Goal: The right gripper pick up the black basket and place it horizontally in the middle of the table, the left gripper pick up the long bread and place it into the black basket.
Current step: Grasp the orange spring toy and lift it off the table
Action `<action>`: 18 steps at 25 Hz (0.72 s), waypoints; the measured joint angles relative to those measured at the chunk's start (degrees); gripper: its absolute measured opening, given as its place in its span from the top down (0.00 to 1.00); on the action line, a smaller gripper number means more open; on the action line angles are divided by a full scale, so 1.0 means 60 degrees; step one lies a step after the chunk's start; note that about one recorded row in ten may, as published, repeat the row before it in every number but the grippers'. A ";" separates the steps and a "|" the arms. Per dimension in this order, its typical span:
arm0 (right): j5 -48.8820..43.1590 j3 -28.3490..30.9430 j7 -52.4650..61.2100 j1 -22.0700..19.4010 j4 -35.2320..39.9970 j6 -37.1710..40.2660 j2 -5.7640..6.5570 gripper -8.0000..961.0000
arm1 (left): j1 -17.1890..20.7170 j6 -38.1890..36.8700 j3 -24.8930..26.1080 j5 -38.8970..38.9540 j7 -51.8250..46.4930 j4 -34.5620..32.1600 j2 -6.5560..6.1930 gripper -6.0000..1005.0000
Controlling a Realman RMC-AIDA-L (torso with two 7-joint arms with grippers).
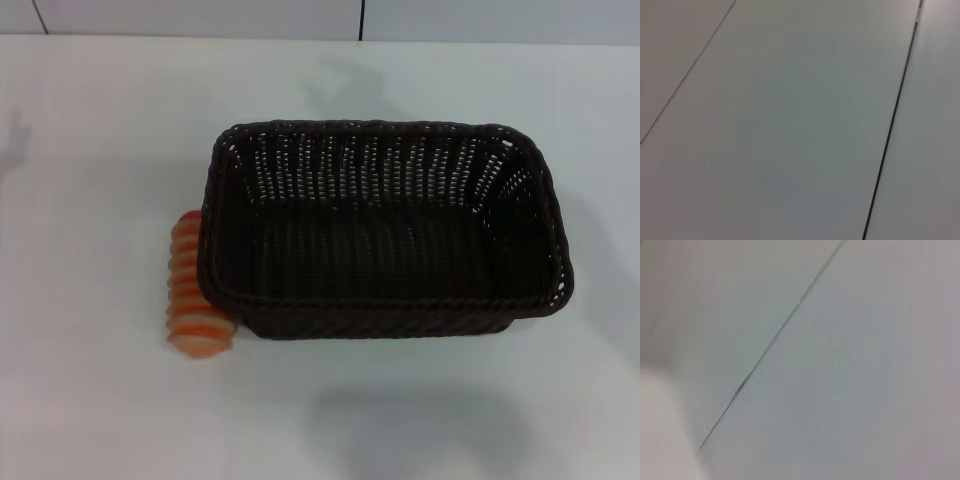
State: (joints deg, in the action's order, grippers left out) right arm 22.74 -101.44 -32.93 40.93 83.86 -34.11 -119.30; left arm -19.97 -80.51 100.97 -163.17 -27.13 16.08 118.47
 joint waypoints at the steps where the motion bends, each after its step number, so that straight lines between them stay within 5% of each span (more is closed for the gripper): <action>1: 0.0203 -0.0070 -0.0003 -0.0533 0.0157 0.0913 0.0004 0.48 | 0.0040 0.0001 -0.0012 -0.0014 -0.0068 -0.0036 0.0000 0.14; 3: 0.0668 -0.0448 -0.0052 -0.1719 0.0037 0.3623 0.0031 0.48 | 0.0173 0.0001 -0.0077 -0.0026 -0.0159 -0.0073 0.0000 0.14; 5: 0.0721 -0.0622 -0.0066 -0.2026 -0.0133 0.4548 0.0033 0.48 | 0.0359 0.0001 -0.0244 -0.0029 -0.0231 -0.0044 -0.0011 0.14; 7: 0.0756 -0.1042 -0.0044 -0.2567 -0.0729 0.6588 0.0022 0.48 | 0.0521 0.0002 -0.0459 -0.0034 -0.0362 0.0014 -0.0036 0.14; 8: 0.0770 -0.1441 0.0187 -0.2956 -0.1427 0.8589 -0.0006 0.48 | 0.0656 -0.0001 -0.0671 -0.0040 -0.0572 0.0038 -0.0055 0.14; 9: 0.0770 -0.1441 0.0187 -0.2956 -0.1427 0.8589 -0.0006 0.48 | 0.0656 -0.0001 -0.0671 -0.0040 -0.0572 0.0038 -0.0055 0.14; 13: 0.0815 -0.1936 0.1314 -0.3362 -0.3746 1.3164 -0.0042 0.48 | 0.0808 -0.0055 -0.1349 -0.0056 -0.0857 0.0044 -0.0066 0.14; 18: 0.2088 -0.1927 0.2107 -0.3411 -0.5721 1.5881 -0.0052 0.48 | 0.0870 -0.0083 -0.2091 -0.0055 -0.0955 0.0060 -0.0073 0.14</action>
State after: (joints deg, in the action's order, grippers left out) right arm 35.27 -113.00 -20.29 20.46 49.54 61.17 -119.61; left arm -14.75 -81.01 88.42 -163.50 -32.86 16.44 118.03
